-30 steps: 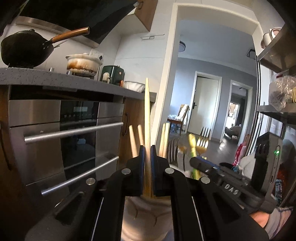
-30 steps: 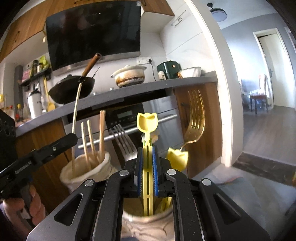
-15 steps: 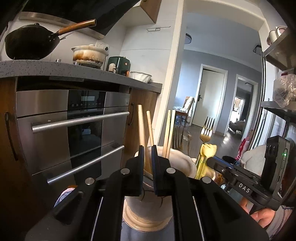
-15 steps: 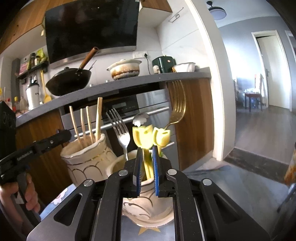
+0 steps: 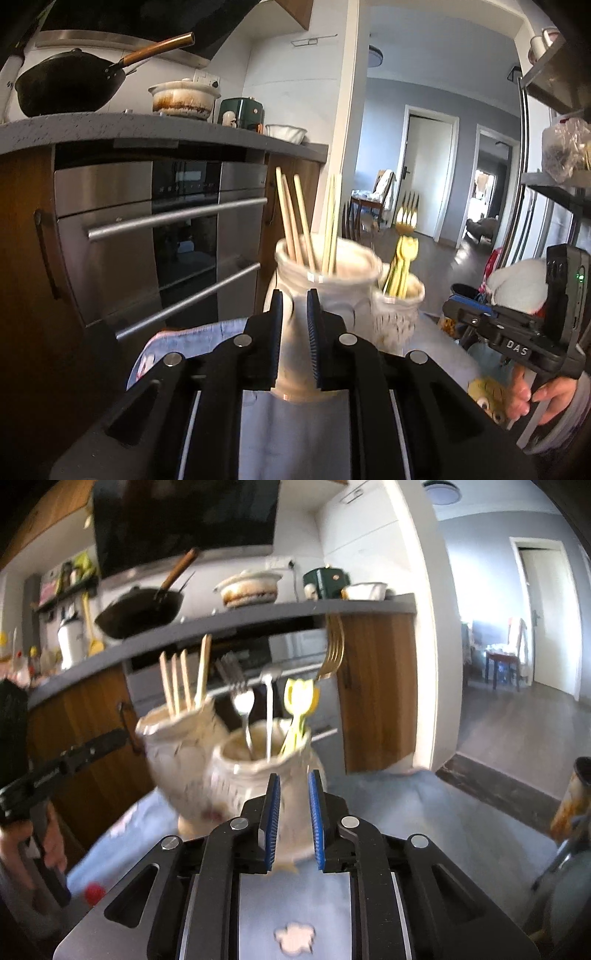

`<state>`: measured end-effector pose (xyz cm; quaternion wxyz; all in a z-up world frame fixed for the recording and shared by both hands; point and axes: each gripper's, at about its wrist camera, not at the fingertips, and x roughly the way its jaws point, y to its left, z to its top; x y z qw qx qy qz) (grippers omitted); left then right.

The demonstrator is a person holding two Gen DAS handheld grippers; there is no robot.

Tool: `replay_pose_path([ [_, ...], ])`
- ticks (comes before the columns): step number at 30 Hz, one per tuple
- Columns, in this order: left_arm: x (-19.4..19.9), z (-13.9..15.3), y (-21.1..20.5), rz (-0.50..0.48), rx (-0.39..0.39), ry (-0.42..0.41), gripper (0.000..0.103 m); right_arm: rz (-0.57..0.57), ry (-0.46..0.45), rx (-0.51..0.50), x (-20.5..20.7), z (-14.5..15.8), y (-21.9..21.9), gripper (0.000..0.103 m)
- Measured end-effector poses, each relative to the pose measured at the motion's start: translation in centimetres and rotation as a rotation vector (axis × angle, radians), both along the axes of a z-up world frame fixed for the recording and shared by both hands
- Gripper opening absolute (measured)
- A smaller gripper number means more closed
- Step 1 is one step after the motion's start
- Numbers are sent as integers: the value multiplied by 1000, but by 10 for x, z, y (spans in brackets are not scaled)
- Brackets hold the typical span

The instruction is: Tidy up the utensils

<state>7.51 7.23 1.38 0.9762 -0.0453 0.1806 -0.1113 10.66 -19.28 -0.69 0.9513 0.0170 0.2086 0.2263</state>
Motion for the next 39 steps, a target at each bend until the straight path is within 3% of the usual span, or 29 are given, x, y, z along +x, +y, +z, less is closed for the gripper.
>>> replay_pose_path([
  [1,-3,-3,-1,0,7,2,23,3,-8,-15,-5,-1,0,34],
  [2,-6,-6,-2,3,14,3,35,6,-20,-29,-9,-1,0,41],
  [4,-10,-11,-4,5,22,5,43,9,-49,-60,-18,-2,2,47],
  [6,-15,-14,-6,6,25,4,60,20,-72,-73,-24,-2,4,63],
  [11,-29,-17,-11,28,53,-65,83,11,-127,-80,-33,-4,3,79],
  [14,-34,-23,-12,36,54,-81,91,1,-136,-53,-33,-4,-2,80],
  [19,-38,-24,-14,40,63,-100,97,-7,-160,-48,-37,-2,-4,86],
  [28,-35,-27,-23,40,119,-83,97,-14,-156,-63,-36,-3,-1,87],
  [39,-37,-27,-23,44,117,-84,97,-18,-158,-59,-36,-3,-2,87],
])
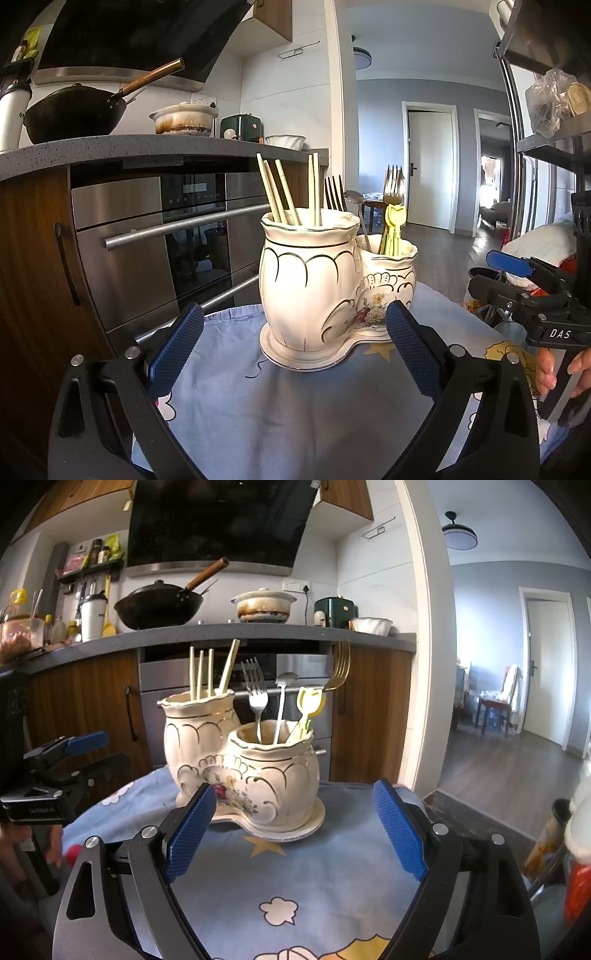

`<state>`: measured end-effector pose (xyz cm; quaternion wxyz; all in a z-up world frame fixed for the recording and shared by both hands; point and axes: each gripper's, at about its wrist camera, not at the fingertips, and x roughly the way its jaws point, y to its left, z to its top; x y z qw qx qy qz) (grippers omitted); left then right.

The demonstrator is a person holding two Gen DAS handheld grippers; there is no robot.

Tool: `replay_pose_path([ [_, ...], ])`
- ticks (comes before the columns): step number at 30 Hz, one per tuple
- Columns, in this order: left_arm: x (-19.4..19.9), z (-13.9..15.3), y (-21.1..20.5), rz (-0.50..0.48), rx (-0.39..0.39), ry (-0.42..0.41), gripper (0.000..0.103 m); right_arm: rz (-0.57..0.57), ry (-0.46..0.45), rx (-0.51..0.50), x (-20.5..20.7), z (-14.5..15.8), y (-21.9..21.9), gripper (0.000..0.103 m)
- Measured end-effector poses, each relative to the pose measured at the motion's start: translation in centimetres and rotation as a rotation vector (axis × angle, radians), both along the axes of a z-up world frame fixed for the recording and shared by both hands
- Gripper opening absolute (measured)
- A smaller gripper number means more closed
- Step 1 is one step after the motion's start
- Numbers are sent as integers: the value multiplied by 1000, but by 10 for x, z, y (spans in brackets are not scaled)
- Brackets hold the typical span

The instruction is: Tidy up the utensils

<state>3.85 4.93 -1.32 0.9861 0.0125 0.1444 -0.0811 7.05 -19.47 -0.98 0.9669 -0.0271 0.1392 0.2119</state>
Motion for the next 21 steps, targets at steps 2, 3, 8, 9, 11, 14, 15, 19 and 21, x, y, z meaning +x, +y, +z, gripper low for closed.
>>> replay_pose_path([
  [2,0,0,0,0,0,1,97,0,0,0,0,0,0,87],
  [3,0,0,0,0,0,1,97,0,0,0,0,0,0,87],
  [8,0,0,0,0,-1,2,97,0,0,0,0,0,0,87],
  [9,0,0,0,1,-1,1,97,1,0,0,0,0,0,87],
  [11,0,0,0,2,-2,2,97,1,0,0,0,0,-1,87],
  [14,0,0,0,4,0,0,97,1,0,0,0,0,0,87],
  [15,0,0,0,6,0,1,97,1,0,0,0,0,-1,87],
  [19,0,0,1,11,-1,2,97,1,0,0,0,0,-1,87],
  [21,1,0,1,13,1,2,97,1,0,0,0,0,-1,87],
])
